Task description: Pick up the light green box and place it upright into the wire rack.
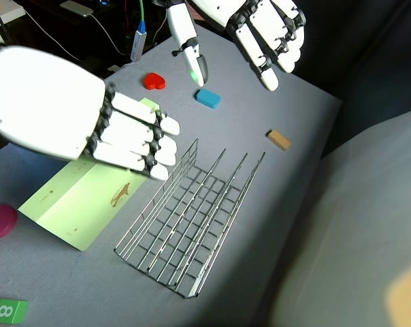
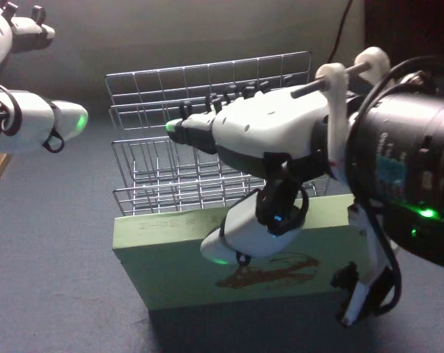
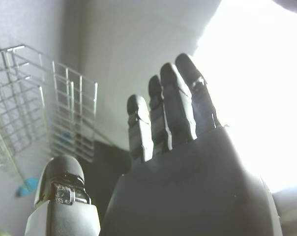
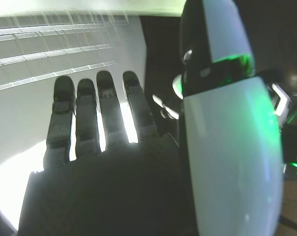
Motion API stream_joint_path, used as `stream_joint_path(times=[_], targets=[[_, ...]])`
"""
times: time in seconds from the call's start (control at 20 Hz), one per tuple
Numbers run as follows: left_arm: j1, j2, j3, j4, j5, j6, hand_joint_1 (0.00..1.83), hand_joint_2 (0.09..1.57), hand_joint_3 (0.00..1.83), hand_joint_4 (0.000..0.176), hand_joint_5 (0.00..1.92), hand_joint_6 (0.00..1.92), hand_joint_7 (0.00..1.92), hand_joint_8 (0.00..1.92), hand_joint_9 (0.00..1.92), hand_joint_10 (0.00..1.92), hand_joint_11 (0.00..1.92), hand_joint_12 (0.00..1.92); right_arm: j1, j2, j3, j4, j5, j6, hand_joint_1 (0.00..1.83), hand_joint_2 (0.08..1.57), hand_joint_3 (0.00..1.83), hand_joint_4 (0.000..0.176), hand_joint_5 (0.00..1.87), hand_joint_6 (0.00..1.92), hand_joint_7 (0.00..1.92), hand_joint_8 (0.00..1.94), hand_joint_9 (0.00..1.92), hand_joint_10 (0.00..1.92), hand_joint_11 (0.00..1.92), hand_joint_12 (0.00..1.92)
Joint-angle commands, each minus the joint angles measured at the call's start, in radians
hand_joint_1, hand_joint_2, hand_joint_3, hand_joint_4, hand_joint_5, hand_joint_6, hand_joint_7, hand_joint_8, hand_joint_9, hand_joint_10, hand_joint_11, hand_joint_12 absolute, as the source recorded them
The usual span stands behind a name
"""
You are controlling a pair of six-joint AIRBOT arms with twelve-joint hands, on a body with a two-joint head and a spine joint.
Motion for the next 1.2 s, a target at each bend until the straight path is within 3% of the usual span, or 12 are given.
stream_joint_path(times=[0.0, 0.3, 0.45, 0.5, 0.7, 0.8, 0.9, 0.95, 1.0, 1.05, 1.15], targets=[[-0.002, 0.007, 0.008, 0.094, -0.007, 0.005, 0.06, 1.16, 0.0, 0.125, 0.26, 0.0, 0.25, 0.0, 0.26, 0.01, 0.0, 0.74, 0.002, -0.004, 0.004, -0.063, 0.032, 0.005, 0.83, 0.98, 0.0, 0.048, 0.06, 0.01, 0.06, 0.0, 0.01, 0.0, 0.0, 0.31], [0.015, 0.026, 0.032, 0.125, 0.017, 0.005, 0.06, 1.16, 0.0, 0.124, 0.26, 0.0, 0.27, 0.01, 0.26, 0.0, 0.0, 0.74, -0.027, -0.044, 0.044, -0.063, 0.016, 0.006, 0.84, 0.99, 0.0, 0.046, 0.07, 0.0, 0.05, 0.0, 0.0, 0.0, 0.0, 0.32], [0.021, 0.037, 0.045, 0.14, 0.051, 0.005, 0.06, 1.16, 0.0, 0.124, 0.26, 0.0, 0.27, 0.01, 0.26, 0.0, 0.0, 0.74, -0.038, -0.049, 0.048, -0.063, 0.015, 0.004, 0.88, 1.01, 0.0, 0.0, 0.22, 0.01, 0.23, 0.01, 0.17, 0.01, 0.0, 0.69], [0.023, 0.041, 0.051, 0.142, 0.061, 0.005, 0.06, 1.16, 0.0, 0.125, 0.26, 0.0, 0.27, 0.0, 0.26, 0.0, 0.0, 0.74, -0.039, -0.049, 0.048, -0.063, 0.015, 0.003, 0.9, 1.02, 0.0, 0.0, 0.27, 0.01, 0.3, 0.01, 0.23, 0.02, 0.0, 0.84], [0.025, 0.052, 0.066, 0.157, 0.094, 0.005, 0.06, 1.16, 0.0, 0.125, 0.26, 0.0, 0.27, 0.01, 0.26, 0.0, 0.0, 0.74, -0.044, -0.05, 0.05, -0.063, 0.014, 0.003, 0.97, 1.07, 0.0, 0.0, 0.41, 0.01, 0.42, 0.0, 0.36, 0.02, 0.0, 1.07], [0.025, 0.054, 0.065, 0.174, 0.099, 0.005, 0.06, 1.17, 0.0, 0.124, 0.27, 0.0, 0.28, 0.01, 0.27, 0.01, 0.0, 0.74, -0.044, -0.049, 0.05, -0.052, 0.014, -0.004, 1.03, 1.14, 0.0, 0.0, 0.7, 0.05, 0.64, 0.02, 0.57, 0.04, 0.23, 1.12], [0.025, 0.054, 0.065, 0.174, 0.107, 0.005, 0.06, 1.17, 0.0, 0.124, 0.27, 0.0, 0.29, 0.01, 0.27, 0.01, 0.0, 0.73, -0.044, -0.049, 0.05, -0.039, 0.014, -0.015, 1.07, 1.15, 0.0, 0.0, 0.83, 0.03, 0.87, 0.03, 0.82, 0.1, 0.42, 1.19], [0.026, 0.054, 0.064, 0.174, 0.107, 0.005, 0.06, 1.17, 0.0, 0.124, 0.27, 0.0, 0.29, 0.01, 0.27, 0.01, 0.0, 0.73, -0.044, -0.049, 0.05, -0.038, 0.013, -0.017, 1.19, 1.18, 0.0, 0.0, 0.76, 0.97, 0.96, 0.9, 0.93, 0.16, 0.53, 1.23], [0.026, 0.054, 0.064, 0.174, 0.106, 0.005, 0.06, 1.17, 0.0, 0.124, 0.27, 0.0, 0.28, 0.0, 0.27, 0.01, 0.0, 0.73, -0.042, -0.048, 0.05, -0.038, 0.012, -0.019, 1.33, 1.17, 0.0, 0.0, 0.74, 1.05, 0.93, 1.07, 0.87, 1.15, 0.65, 1.36], [0.027, 0.054, 0.064, 0.174, 0.106, 0.005, 0.06, 1.17, 0.0, 0.124, 0.27, 0.0, 0.28, 0.0, 0.27, 0.01, 0.0, 0.73, -0.041, -0.047, 0.05, -0.037, 0.011, -0.021, 1.35, 1.18, 0.0, 0.0, 0.77, 1.03, 0.89, 1.17, 0.82, 1.4, 0.73, 1.44], [0.027, 0.054, 0.064, 0.173, 0.098, 0.005, 0.06, 1.17, 0.0, 0.124, 0.27, 0.0, 0.28, 0.0, 0.27, 0.0, 0.0, 0.73, -0.038, -0.044, 0.05, -0.036, 0.01, -0.025, 1.36, 1.17, 0.0, 0.0, 0.84, 0.95, 0.9, 1.16, 0.82, 1.46, 0.78, 1.52]])
